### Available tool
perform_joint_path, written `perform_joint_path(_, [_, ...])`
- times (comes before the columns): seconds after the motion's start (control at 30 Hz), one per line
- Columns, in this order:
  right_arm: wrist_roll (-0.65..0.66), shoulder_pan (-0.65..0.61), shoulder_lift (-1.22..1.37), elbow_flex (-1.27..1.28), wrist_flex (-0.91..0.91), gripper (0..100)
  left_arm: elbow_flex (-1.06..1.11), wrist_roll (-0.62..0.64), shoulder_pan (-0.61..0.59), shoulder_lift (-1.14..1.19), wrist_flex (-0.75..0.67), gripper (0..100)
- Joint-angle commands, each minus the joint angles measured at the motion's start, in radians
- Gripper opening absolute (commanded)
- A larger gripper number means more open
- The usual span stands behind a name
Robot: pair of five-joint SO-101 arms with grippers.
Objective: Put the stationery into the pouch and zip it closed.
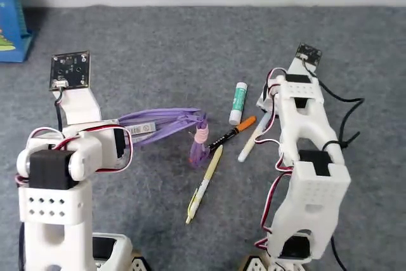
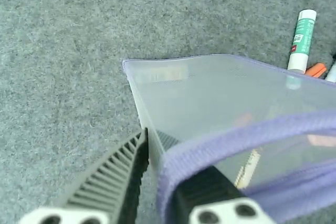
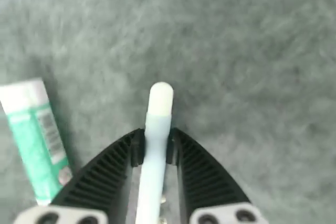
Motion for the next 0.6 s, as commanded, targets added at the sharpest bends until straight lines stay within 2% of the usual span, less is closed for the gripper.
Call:
perform_joint_path(0.0, [0.012,0.008,-0.091,-0.054,0.097,0.7,-0.002,0.012,0.003,0.005,-0.002,1])
perform_joint_path(0.37, [0.107,-0.018,-0.455,-0.051,0.4,0.8,-0.002,0.012,0.003,0.005,-0.002,1])
perform_joint_path(0.57, [0.104,-0.082,-0.748,0.084,0.423,0.8,-0.002,0.012,0.005,0.005,-0.003,1])
